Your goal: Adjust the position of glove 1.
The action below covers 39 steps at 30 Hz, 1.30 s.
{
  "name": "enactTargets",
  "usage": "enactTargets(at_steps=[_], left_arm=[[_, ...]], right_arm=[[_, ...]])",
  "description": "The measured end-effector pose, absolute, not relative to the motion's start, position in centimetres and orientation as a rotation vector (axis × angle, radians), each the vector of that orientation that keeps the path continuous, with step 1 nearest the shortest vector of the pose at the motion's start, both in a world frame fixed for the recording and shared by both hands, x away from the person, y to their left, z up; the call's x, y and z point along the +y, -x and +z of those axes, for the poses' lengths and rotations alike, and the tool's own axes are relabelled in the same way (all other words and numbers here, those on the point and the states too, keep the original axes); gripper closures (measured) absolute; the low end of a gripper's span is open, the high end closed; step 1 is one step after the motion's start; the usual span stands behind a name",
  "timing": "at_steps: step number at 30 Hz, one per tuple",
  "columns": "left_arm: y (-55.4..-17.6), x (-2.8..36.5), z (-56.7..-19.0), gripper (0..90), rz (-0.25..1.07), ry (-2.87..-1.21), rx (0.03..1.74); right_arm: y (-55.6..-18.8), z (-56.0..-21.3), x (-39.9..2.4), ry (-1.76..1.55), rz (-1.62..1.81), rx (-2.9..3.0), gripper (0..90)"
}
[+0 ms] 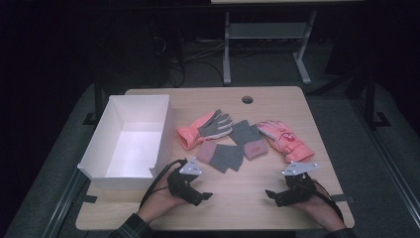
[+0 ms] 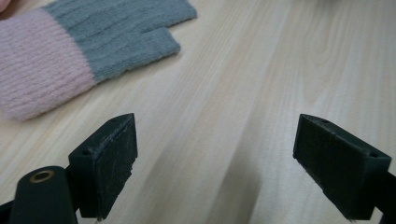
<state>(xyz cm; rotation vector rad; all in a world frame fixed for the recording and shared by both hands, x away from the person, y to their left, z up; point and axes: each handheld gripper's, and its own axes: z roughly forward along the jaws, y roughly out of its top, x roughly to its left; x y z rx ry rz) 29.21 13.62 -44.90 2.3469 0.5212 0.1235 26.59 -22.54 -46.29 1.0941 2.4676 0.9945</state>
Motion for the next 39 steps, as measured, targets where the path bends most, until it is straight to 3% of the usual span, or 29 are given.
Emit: enactTargets(at_steps=[9,18,22,23,24,35,39], left_arm=[[-29.1,13.1,-44.8,12.3,0.081,-2.335,0.512],[-28.8,13.0,-44.6,14.2,0.100,-2.355,0.482],[-29.5,13.3,-43.9,26.1,0.091,-2.330,0.508],[-29.5,13.3,-43.9,32.9,0.091,-2.330,0.508],[-29.6,13.3,-43.8,32.9,0.086,-2.318,0.519],[-31.4,11.9,-42.9,86.2,0.056,-2.297,0.525],[-32.3,11.4,-42.7,89.7,0.085,-2.313,0.536]], right_arm=[[-26.6,-45.7,-23.0,-1.120,1.056,2.451,13.4],[-26.7,-45.4,-22.8,-1.117,1.056,2.449,13.9],[-26.6,-45.3,-22.5,-1.107,1.048,2.451,13.9],[-26.6,-45.3,-22.5,-1.107,1.048,2.451,13.9],[-26.5,-45.4,-22.4,-1.106,1.047,2.454,13.9],[-26.6,-45.5,-22.8,-1.141,1.050,2.455,13.9],[-26.6,-45.4,-22.8,-1.146,1.062,2.450,13.9]])
